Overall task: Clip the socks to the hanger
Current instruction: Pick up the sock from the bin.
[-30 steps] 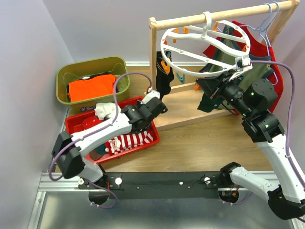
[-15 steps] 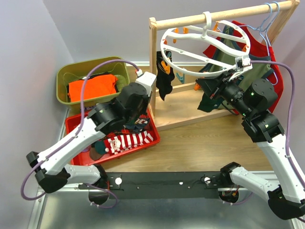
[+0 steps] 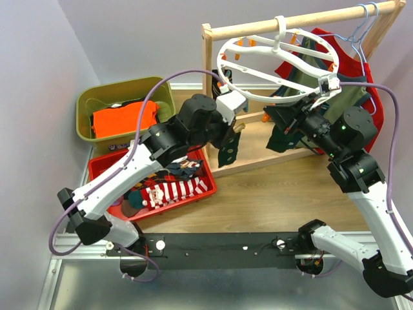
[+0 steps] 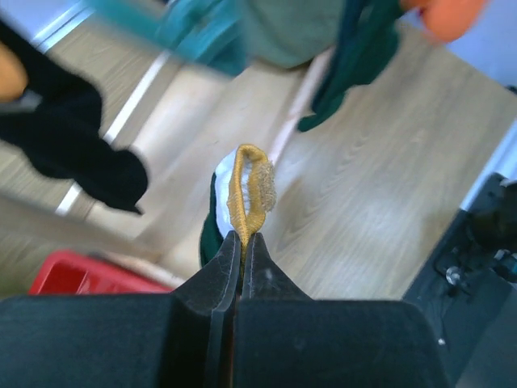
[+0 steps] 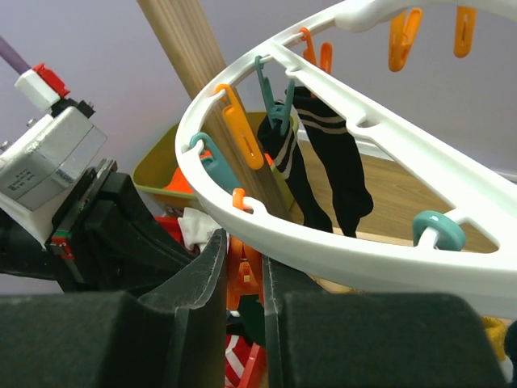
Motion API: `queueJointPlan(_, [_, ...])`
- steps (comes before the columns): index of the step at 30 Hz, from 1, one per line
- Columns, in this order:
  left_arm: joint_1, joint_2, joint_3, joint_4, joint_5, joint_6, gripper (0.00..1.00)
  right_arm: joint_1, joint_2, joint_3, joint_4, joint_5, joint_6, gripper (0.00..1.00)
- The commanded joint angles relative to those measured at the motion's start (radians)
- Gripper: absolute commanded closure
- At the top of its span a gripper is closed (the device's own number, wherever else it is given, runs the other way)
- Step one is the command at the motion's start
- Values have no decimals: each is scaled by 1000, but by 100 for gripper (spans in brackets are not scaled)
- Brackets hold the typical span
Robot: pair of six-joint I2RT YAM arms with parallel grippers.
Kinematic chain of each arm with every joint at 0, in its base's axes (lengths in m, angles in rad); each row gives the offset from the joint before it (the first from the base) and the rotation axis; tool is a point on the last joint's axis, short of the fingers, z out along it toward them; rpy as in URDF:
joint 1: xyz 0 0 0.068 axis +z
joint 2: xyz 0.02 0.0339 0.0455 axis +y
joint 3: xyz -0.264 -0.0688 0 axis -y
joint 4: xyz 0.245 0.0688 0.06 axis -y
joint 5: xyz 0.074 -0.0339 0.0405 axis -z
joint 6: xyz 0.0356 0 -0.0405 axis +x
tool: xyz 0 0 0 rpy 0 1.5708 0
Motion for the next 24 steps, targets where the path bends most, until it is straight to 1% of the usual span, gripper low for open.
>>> queueJointPlan(1, [-6, 60, 128, 14, 230, 90, 100, 0, -2, 0, 41, -96, -41, 86])
queueJointPlan(7, [-14, 161, 261, -66, 275, 163, 100, 0, 5, -5, 38, -134, -77, 86])
queueJointPlan(10, [-17, 190, 301, -94, 286, 177, 100, 1, 7, -6, 37, -144, -93, 86])
queueJointPlan(15, [-20, 221, 338, -134, 304, 206, 100, 0, 9, -15, 38, -176, -136, 85])
queueJointPlan(24, [-20, 227, 389, -169, 330, 246, 100, 0, 10, -34, 28, -253, -221, 85])
